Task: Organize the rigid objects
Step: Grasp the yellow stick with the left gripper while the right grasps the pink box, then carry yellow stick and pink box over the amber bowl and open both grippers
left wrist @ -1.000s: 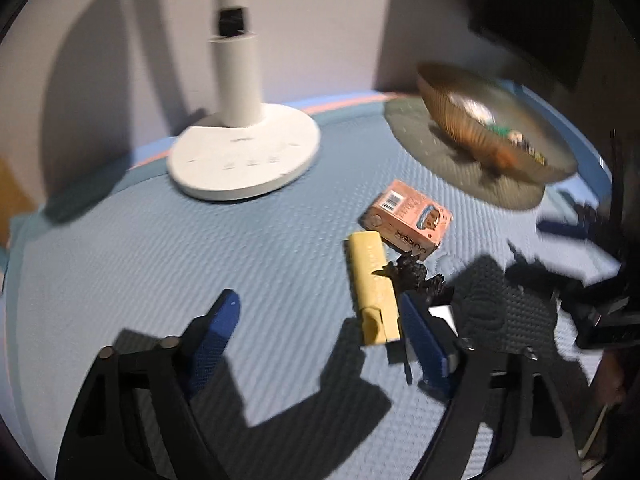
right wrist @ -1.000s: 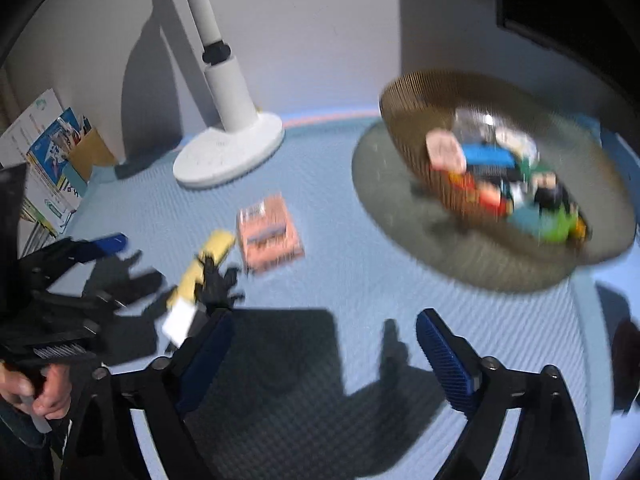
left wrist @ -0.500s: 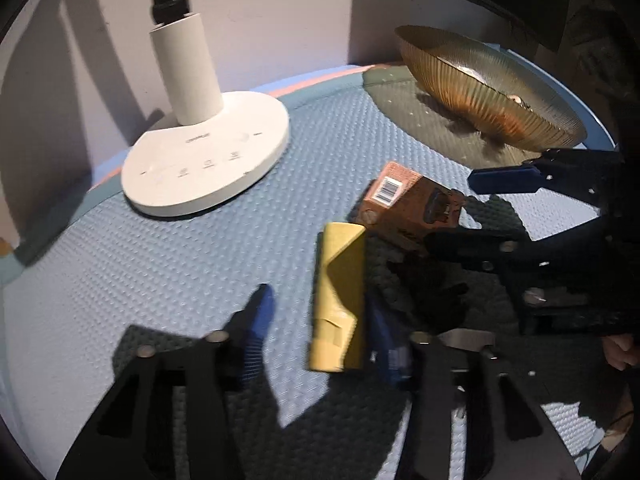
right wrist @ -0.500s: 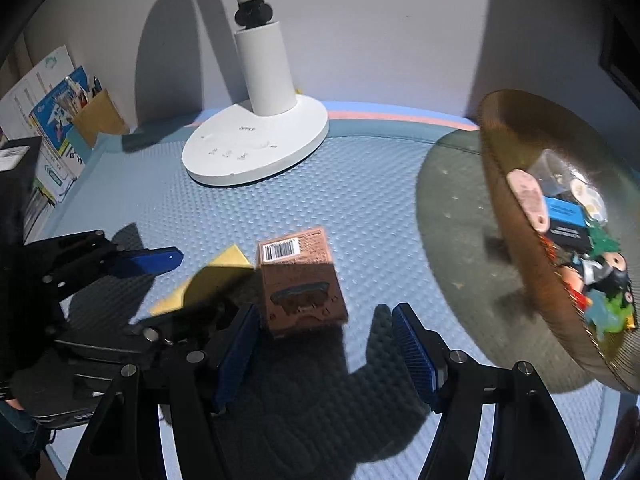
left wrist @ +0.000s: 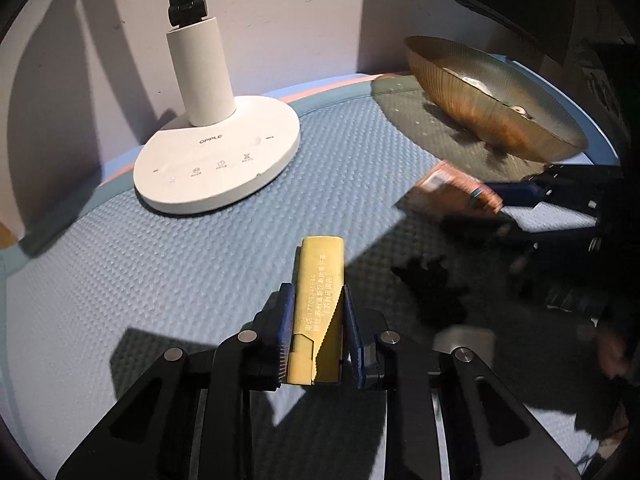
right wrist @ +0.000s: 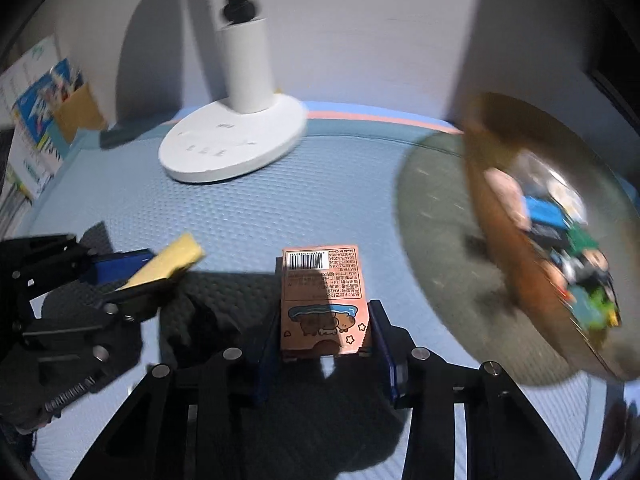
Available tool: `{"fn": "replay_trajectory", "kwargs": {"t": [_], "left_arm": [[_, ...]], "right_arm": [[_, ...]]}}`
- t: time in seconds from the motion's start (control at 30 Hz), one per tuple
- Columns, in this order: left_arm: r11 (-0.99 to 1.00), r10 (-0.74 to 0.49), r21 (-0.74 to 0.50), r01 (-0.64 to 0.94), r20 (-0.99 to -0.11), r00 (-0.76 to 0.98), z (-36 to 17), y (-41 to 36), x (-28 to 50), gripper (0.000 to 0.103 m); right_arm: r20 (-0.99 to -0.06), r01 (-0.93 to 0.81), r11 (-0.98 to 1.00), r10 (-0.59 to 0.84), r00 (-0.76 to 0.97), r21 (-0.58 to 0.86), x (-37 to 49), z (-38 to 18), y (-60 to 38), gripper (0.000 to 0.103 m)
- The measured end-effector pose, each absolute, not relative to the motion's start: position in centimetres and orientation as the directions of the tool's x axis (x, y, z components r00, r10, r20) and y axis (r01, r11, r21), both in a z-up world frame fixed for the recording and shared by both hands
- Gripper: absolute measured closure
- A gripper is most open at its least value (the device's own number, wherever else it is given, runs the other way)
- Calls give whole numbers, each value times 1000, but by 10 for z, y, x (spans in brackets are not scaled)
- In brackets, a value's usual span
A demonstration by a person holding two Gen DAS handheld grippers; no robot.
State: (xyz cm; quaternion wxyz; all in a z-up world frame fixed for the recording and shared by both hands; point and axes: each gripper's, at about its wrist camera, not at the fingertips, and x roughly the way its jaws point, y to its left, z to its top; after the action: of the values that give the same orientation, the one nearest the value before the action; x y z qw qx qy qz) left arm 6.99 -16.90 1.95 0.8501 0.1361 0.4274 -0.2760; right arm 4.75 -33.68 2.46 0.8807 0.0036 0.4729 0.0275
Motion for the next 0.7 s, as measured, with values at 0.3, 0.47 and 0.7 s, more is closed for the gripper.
{"fn": "replay_trajectory", "kwargs": {"t": [0.3, 0.47, 0.7], "left_arm": [[852, -368, -82, 516, -795, 482, 23, -102, 6, 82], [868, -357, -98, 487, -806, 472, 14, -88, -32, 82], [879, -329, -70, 471, -805, 494, 10, -96, -46, 66]], "right_arm": [[-818, -4, 998, 54, 573, 63, -61, 40, -370, 63], [-831, -3, 993, 99, 548, 117, -102, 24, -365, 63], [-832, 15, 995, 77, 550, 102, -115, 17, -356, 42]]}}
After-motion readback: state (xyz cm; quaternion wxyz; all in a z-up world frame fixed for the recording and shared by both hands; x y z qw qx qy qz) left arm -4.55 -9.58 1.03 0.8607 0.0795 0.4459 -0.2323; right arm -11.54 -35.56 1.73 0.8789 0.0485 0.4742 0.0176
